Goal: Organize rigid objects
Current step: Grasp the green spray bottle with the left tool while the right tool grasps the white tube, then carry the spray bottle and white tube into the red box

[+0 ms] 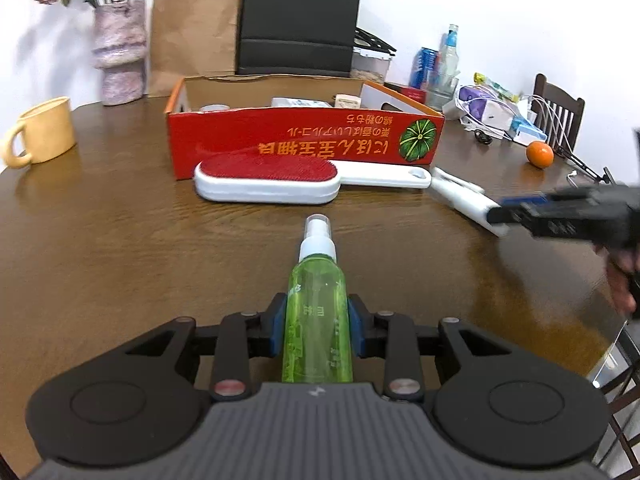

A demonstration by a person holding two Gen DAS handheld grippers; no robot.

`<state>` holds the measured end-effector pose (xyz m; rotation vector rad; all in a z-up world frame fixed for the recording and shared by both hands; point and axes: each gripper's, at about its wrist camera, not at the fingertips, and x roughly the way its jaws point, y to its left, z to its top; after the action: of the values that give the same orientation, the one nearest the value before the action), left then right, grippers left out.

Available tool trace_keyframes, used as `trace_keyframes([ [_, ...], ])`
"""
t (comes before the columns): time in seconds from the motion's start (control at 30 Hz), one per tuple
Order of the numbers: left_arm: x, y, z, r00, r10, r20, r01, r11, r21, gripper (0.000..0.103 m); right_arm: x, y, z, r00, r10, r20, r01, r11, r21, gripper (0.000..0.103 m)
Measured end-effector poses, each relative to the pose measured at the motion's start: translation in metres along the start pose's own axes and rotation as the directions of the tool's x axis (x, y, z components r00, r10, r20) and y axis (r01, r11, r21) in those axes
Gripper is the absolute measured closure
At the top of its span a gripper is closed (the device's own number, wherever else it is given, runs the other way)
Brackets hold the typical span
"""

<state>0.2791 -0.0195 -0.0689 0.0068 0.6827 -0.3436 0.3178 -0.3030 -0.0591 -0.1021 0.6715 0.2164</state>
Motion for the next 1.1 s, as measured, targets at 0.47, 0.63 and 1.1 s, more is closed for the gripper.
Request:
trace_keyframes([
  [0.47, 0.003, -0.020, -0.004, 0.996, 0.084, 0.003, -0.084, 0.996, 0.029, 0.068, -0.019, 0.031, -0.033, 1.000, -0.016, 0.013, 0.015, 0.997, 0.080, 0.072],
  [0.63, -0.007, -0.026, -0.012, 0.995, 0.089, 0.037, -0.091, 0.994, 0.054, 0.072, -0.015, 0.036, -0.032, 0.999, -0.016, 0.039, 0.012, 0.996, 0.091, 0.076],
  [1.1, -0.092, -0.043, -0.016, 0.933, 0.179, 0.313, -0.163, 0.984, -0.076, 0.072, -0.109, 0.087, -0.046, 0.926, -0.046, 0.374, 0.014, 0.996, 0.090, 0.076],
])
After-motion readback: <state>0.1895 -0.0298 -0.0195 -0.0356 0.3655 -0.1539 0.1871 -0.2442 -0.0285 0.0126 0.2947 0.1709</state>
